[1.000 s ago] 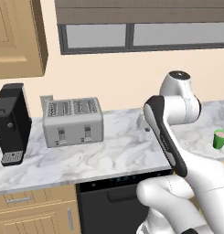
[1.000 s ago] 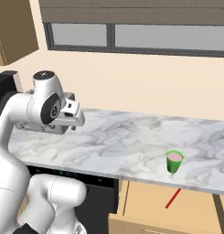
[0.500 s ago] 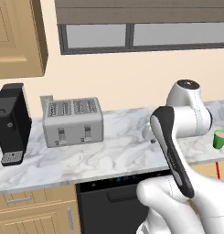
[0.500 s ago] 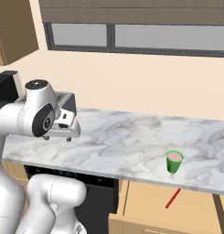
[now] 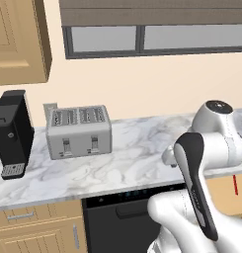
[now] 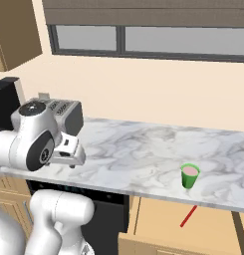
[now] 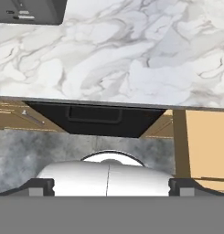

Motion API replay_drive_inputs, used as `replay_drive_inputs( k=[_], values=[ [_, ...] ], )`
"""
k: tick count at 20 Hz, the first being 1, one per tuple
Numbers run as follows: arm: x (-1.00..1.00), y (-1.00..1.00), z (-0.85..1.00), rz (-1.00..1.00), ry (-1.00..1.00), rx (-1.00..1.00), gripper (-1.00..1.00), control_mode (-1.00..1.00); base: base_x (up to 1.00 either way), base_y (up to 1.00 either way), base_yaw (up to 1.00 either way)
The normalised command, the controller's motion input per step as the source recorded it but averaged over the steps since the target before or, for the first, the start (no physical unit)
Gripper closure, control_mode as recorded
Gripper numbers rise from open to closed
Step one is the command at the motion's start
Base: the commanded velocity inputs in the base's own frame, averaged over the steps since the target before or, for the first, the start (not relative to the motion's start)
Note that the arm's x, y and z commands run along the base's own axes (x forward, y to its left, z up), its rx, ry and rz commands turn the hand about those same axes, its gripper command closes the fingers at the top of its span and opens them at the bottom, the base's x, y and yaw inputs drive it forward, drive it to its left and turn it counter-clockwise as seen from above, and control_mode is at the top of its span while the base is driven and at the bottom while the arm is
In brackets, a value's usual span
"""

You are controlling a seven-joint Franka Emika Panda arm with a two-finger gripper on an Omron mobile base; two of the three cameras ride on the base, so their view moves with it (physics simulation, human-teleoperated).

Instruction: Pick up the straw from the right drawer and put it inside the smoothie cup.

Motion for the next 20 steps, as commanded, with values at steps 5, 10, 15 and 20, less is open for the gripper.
replay_drive_inputs(
  k=[5, 10, 15, 20],
  values=[
    [0.10, -0.16, 0.24, -0.04, 0.03, 0.06, -1.00, -1.00, 0.00, 0.00, 0.00],
    [0.15, -0.08, 0.30, -0.01, 0.08, 0.03, -1.00, -1.00, 0.00, 0.00, 0.00],
    [0.05, 0.00, 0.09, 0.00, 0.05, 0.00, -1.00, -1.00, 0.00, 0.00, 0.00],
    [0.00, 0.00, 0.00, 0.00, 0.01, 0.00, -1.00, -1.00, 0.00, 0.00, 0.00]
  ],
)
